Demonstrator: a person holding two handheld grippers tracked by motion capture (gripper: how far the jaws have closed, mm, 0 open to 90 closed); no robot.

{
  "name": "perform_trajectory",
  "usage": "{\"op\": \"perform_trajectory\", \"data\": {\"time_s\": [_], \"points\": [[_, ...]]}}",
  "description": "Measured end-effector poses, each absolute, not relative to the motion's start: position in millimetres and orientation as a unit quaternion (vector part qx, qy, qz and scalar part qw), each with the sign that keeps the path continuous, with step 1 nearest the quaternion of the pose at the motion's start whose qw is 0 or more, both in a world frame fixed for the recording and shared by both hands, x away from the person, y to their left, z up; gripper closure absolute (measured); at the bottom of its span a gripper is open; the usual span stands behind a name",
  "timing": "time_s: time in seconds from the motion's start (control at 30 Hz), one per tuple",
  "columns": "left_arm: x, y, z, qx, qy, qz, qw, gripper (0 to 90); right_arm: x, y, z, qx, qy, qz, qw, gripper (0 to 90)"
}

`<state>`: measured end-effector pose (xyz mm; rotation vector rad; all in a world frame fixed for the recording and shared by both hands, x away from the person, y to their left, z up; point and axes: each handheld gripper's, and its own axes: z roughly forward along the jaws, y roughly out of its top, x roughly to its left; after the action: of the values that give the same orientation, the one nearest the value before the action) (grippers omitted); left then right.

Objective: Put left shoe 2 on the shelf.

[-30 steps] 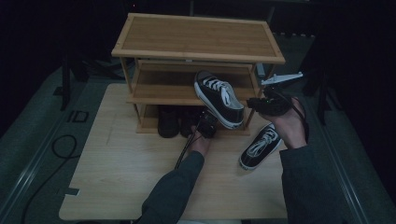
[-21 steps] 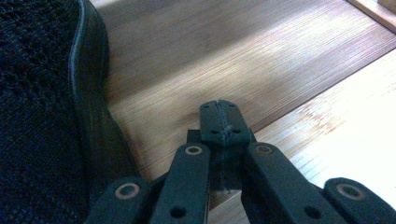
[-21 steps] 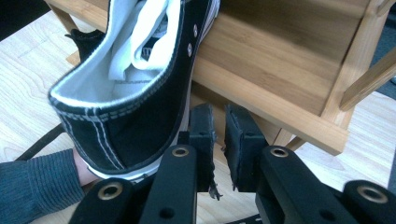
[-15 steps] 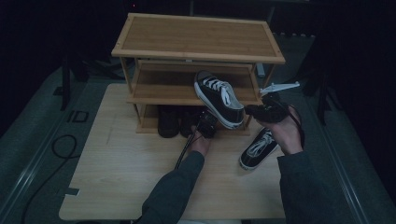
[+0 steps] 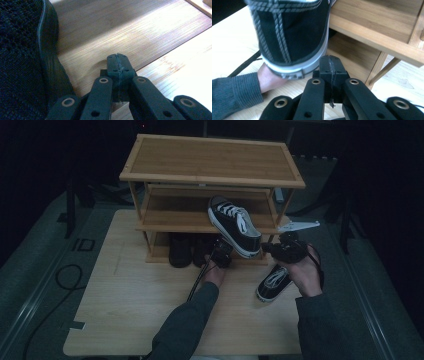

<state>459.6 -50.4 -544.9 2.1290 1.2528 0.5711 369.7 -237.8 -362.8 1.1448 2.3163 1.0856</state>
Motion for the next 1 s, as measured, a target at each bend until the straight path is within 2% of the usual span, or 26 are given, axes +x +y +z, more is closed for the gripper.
{"op": "perform_trajectory", "data": {"time_s": [0.47,1.0], "points": [[459,-50,-545,0.802,0.471,0.216,0.297,90.0,332,-229,-366,0.366,0.826,0.394,0.167,90.0],[458,-52,-546,0.798,0.474,0.225,0.296,90.0,333,-218,-363,0.360,0.822,0.408,0.168,90.0]]}}
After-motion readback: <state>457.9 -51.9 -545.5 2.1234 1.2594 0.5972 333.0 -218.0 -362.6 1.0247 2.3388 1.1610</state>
